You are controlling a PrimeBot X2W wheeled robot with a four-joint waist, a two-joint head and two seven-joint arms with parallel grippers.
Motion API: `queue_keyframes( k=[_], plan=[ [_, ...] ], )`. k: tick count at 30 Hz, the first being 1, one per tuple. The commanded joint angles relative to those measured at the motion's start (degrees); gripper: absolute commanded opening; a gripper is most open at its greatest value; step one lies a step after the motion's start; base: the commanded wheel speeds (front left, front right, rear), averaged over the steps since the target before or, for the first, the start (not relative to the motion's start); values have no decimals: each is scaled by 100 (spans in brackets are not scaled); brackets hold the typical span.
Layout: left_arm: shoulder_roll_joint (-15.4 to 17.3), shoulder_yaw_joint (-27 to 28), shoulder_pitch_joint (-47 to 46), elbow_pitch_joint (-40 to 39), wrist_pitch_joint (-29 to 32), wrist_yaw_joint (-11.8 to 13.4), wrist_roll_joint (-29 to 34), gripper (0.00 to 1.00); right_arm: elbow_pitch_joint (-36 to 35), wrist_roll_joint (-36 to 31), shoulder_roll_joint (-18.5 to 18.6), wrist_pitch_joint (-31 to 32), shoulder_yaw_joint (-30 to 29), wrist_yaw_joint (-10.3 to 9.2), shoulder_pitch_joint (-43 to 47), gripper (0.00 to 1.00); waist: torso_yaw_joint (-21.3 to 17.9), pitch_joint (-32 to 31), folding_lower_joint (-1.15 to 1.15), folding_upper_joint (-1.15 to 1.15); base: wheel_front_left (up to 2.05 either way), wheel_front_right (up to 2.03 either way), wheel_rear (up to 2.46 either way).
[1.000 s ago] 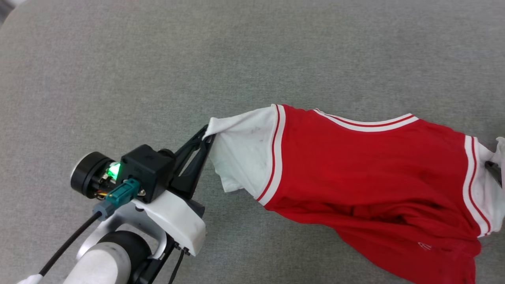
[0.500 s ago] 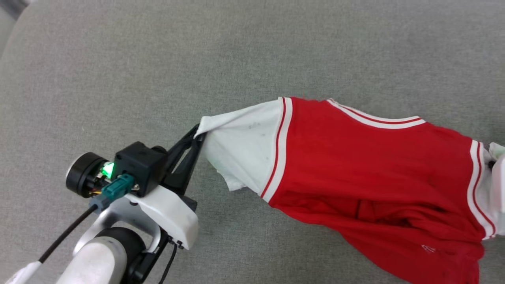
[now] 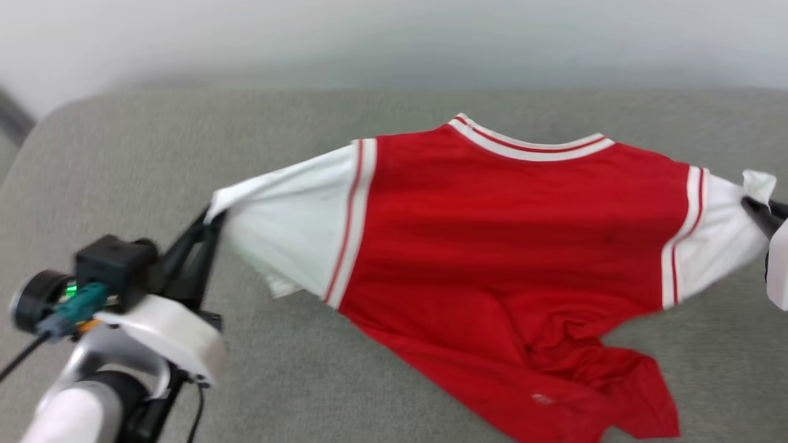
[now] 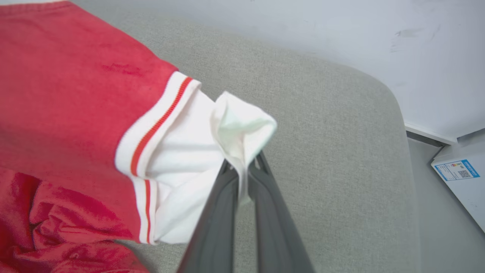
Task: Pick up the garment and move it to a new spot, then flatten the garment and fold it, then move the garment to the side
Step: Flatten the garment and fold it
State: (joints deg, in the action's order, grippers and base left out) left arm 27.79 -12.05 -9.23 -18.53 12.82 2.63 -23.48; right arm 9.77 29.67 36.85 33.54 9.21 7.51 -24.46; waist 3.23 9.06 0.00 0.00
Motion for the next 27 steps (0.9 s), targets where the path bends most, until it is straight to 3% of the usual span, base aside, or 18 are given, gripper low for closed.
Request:
queue_keyframes(
  k=[1,13,27],
  plan=[
    [107,177,113,-55,-64,64,-52,0,-184,130,52,-71,-15,-4,-60,0,-285,-396,0,0,0,0,0],
    [621,1215,420,-546,-354,182,-305,0,-1632,662,75,-185,-203,-4,-159,0,-694,-1008,0,0,0,0,0],
    [885,1963,-480,-1101,-453,257,-752,0,-2578,805,-231,-271,-901,-4,-486,0,-831,-950,0,0,0,0,0]
  ],
)
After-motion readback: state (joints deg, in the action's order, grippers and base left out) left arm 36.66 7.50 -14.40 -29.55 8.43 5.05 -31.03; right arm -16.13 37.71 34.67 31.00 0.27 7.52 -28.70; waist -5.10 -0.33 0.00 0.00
